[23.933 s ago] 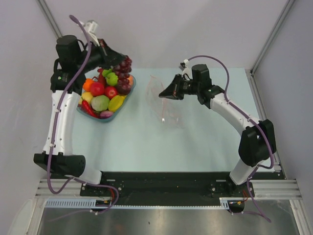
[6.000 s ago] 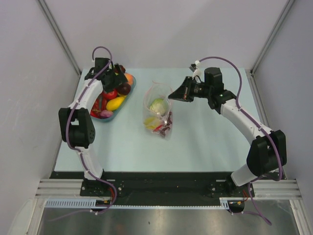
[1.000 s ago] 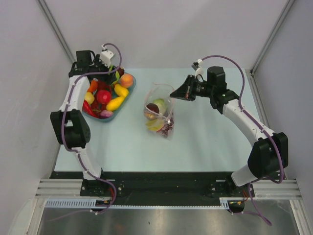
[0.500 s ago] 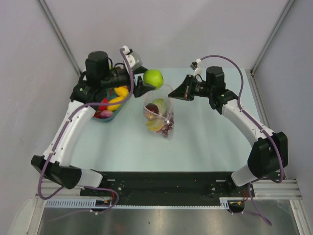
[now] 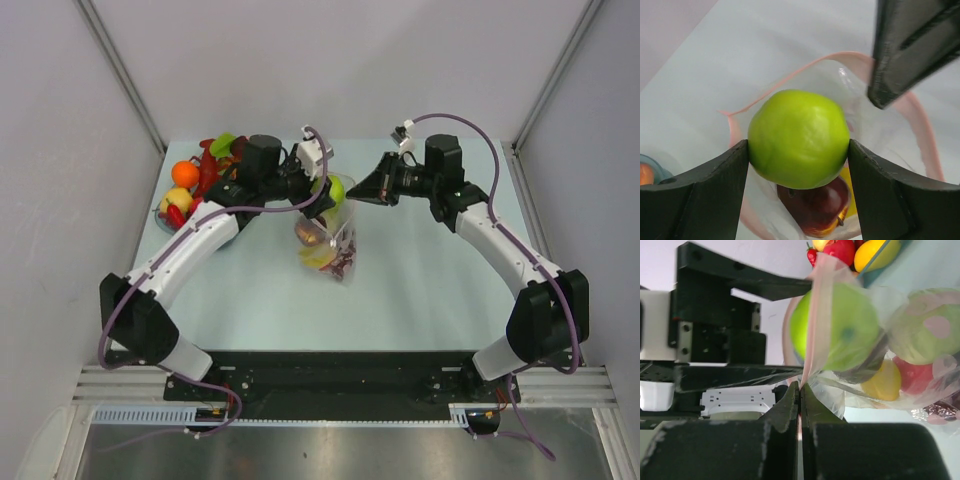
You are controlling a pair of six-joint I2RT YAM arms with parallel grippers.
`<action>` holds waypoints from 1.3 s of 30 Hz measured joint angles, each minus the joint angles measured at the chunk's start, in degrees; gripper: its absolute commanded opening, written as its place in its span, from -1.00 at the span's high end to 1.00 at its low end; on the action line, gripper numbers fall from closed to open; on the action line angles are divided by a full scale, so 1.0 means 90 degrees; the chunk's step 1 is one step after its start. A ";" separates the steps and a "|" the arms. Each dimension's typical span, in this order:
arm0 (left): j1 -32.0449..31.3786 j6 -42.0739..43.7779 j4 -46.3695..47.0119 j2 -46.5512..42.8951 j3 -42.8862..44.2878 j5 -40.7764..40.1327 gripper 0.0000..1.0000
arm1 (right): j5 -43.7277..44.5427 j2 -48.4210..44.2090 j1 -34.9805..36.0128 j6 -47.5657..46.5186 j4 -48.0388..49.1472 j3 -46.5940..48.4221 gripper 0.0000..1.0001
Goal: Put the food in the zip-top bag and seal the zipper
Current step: Place the fake fruit in the zipper food storage bag, then pick up the fake fruit from the bin.
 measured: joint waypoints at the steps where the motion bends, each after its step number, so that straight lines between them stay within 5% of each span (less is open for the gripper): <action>1: -0.0007 -0.0053 0.0046 0.0100 0.0010 -0.0100 -0.87 | -0.0053 0.0000 0.0002 0.0044 0.0019 0.0000 1.00; 2: -0.0015 -0.0107 0.0068 0.0199 0.0041 -0.0187 -0.99 | -0.0090 0.0000 -0.0002 0.0068 0.0029 -0.0002 1.00; 14: 0.0177 -0.1030 0.0228 -0.0367 0.0158 0.0216 -0.99 | -0.0420 0.0000 -0.0503 0.0525 0.0143 0.0000 1.00; 20: 0.1773 -0.1809 0.0415 -0.1139 0.0187 0.0355 -0.99 | -0.0019 -0.0012 -0.0585 -0.0192 -0.0534 0.0005 1.00; 28: 0.3475 -0.1712 -0.0653 -0.0697 -0.0024 0.0148 -0.83 | 0.0459 -0.0090 -0.0408 -0.1081 -0.1569 0.0393 1.00; 35: 0.3849 -0.1032 -0.1474 -0.0257 -0.0452 -0.0437 -0.78 | 0.0206 -0.0668 -0.0342 -0.0996 -0.1370 0.0595 1.00; 39: 0.3852 -0.0743 -0.1756 -0.0002 -0.0440 0.0124 -0.94 | 0.0289 -0.0610 -0.0311 -0.1302 -0.1688 0.0651 1.00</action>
